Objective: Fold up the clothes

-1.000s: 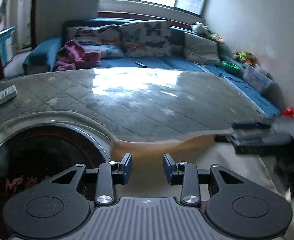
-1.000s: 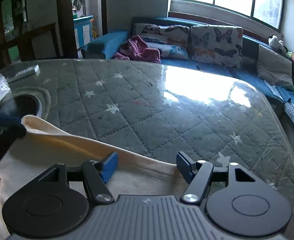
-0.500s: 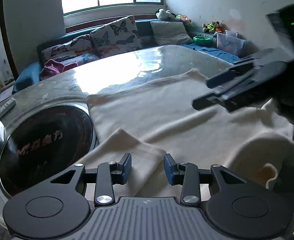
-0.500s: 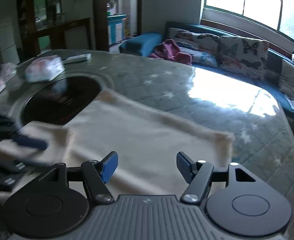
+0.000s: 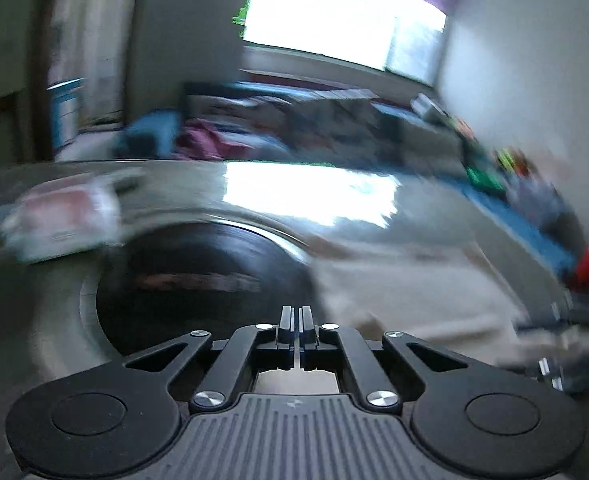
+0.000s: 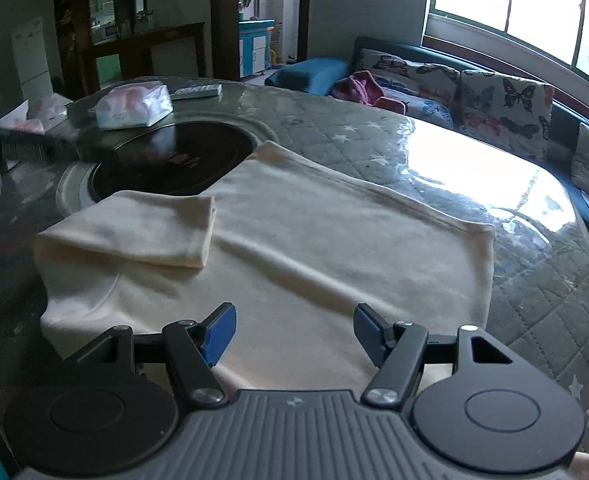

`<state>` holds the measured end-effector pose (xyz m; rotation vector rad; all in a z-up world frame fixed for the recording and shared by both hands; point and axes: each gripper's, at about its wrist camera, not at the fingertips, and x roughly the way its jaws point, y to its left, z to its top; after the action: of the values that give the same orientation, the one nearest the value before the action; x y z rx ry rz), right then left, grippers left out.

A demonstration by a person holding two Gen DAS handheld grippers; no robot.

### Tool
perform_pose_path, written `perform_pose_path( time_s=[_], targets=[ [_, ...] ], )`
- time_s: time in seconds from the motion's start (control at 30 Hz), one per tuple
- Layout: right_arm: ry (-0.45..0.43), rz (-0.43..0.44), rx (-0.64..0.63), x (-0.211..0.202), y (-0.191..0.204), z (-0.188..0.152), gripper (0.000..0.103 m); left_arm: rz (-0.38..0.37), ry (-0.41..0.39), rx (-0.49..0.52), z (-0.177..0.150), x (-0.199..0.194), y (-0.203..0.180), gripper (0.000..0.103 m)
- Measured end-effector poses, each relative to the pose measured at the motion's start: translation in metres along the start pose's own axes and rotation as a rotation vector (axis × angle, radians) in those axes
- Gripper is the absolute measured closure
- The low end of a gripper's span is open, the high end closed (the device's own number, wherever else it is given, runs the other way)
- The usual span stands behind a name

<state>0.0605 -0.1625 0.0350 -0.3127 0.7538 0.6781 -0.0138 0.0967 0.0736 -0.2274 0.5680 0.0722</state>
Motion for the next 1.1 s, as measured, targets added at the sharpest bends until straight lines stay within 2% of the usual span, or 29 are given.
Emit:
perform_pose_path(
  time_s=[0.07,0.17,0.37,0.43,0.47,0.5,0.53,0.73,0.83,0.9,1.0,1.1],
  targets=[
    [-0.003,0.007,-0.002,-0.003,0.003,-0.002,0.036,0.050,-0.031,-0.061,0.002,-0.015,0.023,0.101],
    [0.000,0.013,-0.007,-0.006,0.006,-0.003,0.036,0.035,0.011,-0.063,-0.004,-0.021,0.031,0.101],
    [0.015,0.007,-0.012,-0.007,0.011,-0.004,0.036,-0.103,0.057,0.131,-0.021,-0.009,-0.028,0.097],
    [0.018,0.007,-0.013,-0.008,0.012,-0.005,0.036,-0.146,0.073,0.214,-0.025,0.001,-0.053,0.087],
    [0.018,0.006,-0.015,-0.008,0.012,-0.005,0.036,-0.155,0.080,0.250,-0.029,0.007,-0.063,0.074],
    [0.017,0.005,-0.015,-0.009,0.012,-0.005,0.036,-0.163,0.086,0.284,-0.032,0.013,-0.072,0.065],
    [0.015,0.004,-0.014,-0.010,0.012,-0.005,0.036,-0.169,0.093,0.313,-0.034,0.019,-0.080,0.064],
    [0.010,0.000,-0.004,-0.016,0.010,-0.007,0.036,-0.161,0.150,0.433,-0.048,0.056,-0.107,0.065],
    [0.007,0.002,-0.002,-0.019,0.010,-0.009,0.036,-0.142,0.132,0.463,-0.053,0.064,-0.105,0.082],
    [0.005,0.001,0.002,-0.021,0.010,-0.010,0.036,-0.135,0.124,0.416,-0.050,0.061,-0.096,0.098],
    [0.000,0.000,0.008,-0.025,0.009,-0.011,0.036,-0.114,0.090,0.298,-0.038,0.050,-0.077,0.100],
    [-0.003,0.001,0.003,-0.031,0.010,-0.013,0.036,-0.069,0.016,0.137,-0.020,0.025,-0.039,0.100]
  ],
)
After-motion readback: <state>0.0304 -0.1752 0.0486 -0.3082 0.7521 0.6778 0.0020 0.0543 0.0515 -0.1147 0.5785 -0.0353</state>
